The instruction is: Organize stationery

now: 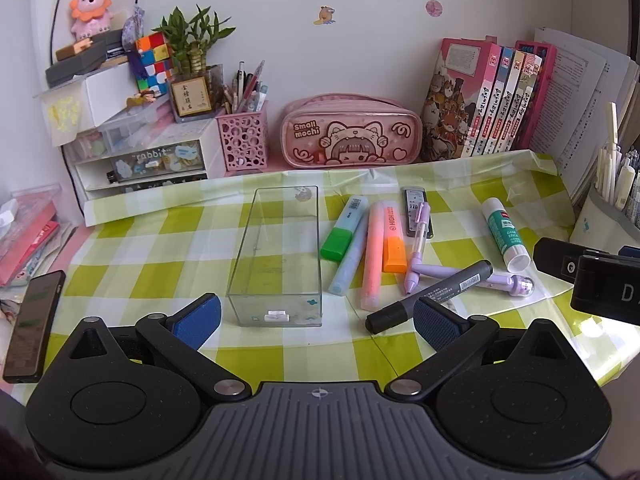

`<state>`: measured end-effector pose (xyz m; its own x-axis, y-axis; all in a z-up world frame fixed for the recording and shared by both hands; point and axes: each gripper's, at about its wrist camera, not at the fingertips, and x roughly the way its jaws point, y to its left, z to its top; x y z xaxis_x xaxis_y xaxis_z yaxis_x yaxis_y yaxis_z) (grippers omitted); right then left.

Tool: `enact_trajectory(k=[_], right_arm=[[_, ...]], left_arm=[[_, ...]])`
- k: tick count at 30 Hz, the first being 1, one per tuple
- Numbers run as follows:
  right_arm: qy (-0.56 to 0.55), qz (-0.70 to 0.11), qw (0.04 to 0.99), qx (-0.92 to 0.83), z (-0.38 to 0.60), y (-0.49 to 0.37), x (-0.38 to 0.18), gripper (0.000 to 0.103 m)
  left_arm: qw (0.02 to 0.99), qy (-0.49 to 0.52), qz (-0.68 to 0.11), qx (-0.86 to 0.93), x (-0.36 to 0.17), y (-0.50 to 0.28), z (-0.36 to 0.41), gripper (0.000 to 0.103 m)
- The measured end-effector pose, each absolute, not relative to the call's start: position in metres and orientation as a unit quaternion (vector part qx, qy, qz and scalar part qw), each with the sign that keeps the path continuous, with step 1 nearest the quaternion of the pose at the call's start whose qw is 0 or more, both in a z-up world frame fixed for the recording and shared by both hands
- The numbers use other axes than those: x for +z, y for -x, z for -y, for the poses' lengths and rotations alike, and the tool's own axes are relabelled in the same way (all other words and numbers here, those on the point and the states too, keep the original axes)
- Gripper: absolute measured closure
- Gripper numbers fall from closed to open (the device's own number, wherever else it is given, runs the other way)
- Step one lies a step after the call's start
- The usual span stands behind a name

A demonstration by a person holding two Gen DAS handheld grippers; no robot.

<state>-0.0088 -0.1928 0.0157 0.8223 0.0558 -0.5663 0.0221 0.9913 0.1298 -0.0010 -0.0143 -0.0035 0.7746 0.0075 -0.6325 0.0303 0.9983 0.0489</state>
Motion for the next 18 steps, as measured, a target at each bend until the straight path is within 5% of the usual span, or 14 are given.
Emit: enact_trajectory(k=[18], right_arm=[[-0.065,-0.299,0.952,0.009,0.1932,0.0083,0.0156,0.0]], left_arm=[[0.94,-0.03,-0.339,-0.008,-0.0039,-0.004,0.0117,0.005]])
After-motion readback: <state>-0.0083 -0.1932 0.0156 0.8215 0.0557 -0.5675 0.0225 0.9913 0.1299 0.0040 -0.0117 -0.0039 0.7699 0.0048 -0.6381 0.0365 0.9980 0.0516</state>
